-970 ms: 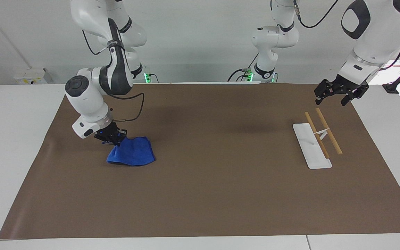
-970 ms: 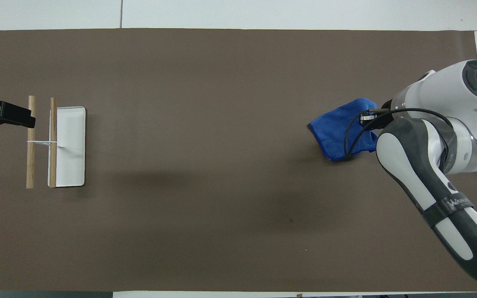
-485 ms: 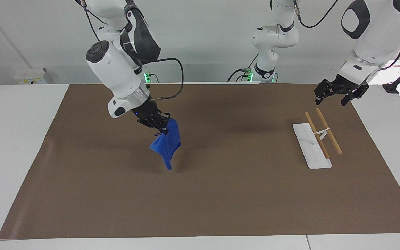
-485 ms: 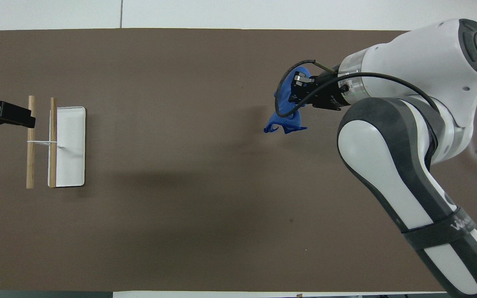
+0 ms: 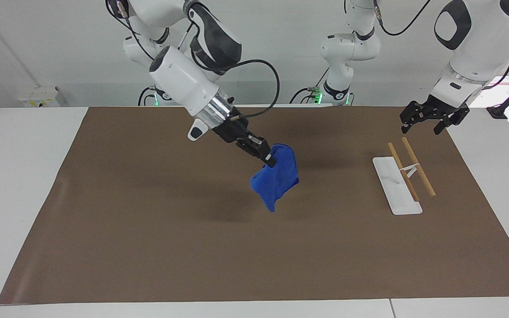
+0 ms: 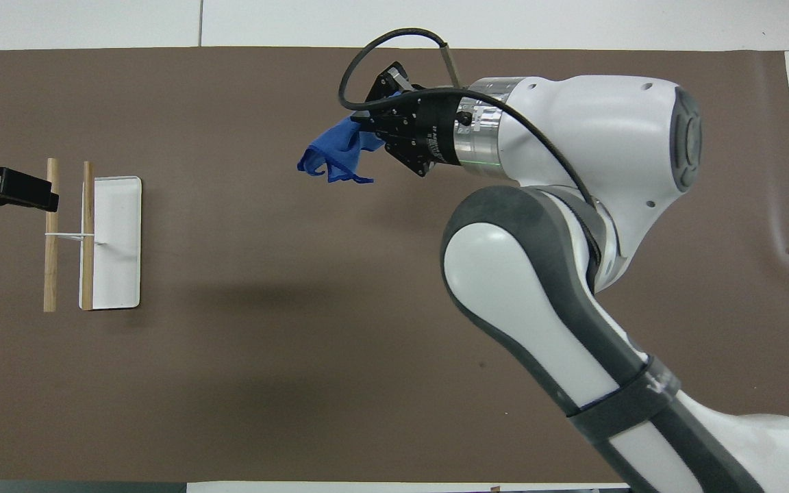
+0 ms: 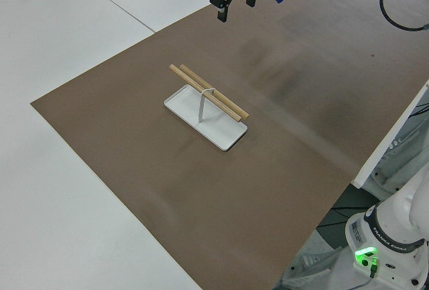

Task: Right arm passes towel to left arm to hang
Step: 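Lift the towel with the right gripper toward the table's middle, then hold the towel up while the left gripper reaches toward it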

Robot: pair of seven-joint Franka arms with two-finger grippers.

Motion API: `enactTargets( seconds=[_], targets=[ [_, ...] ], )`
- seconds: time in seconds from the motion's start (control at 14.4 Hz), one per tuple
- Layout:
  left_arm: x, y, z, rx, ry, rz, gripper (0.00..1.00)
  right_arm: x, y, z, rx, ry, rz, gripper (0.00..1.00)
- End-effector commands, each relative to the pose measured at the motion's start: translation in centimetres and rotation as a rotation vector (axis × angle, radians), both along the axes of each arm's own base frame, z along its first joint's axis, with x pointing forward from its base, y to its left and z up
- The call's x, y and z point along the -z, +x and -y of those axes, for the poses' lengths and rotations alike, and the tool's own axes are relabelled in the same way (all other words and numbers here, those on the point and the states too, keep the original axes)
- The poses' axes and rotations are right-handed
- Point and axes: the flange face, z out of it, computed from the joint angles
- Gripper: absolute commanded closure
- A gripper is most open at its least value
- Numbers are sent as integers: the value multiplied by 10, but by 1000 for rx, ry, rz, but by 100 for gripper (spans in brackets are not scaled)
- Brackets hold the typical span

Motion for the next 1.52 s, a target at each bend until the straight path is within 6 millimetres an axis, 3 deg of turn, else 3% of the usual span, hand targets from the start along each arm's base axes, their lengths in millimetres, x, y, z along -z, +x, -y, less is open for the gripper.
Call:
enactTargets(
  seconds=[0.0,0.21,0.42,0.76,1.25,1.45],
  targets=[
    [0,-5,-3,2,19,12,0,-3,3,-10,92,93,-67,100],
    [1,-5,-3,2,19,10,0,-12,2,-27,175,190,-79,100],
    [1,-5,-3,1,19,10,0,-11,1,-29,202,220,-118,100],
    [1,-5,18,13,13,21,0,-13,0,-33,205,231,-125,100],
    [13,16,56,-443,-290,13,0,-12,1,-33,208,229,-124,100],
    [29,24,87,-699,-361,-18,0,-13,0,-33,205,228,-121,100]
  ],
)
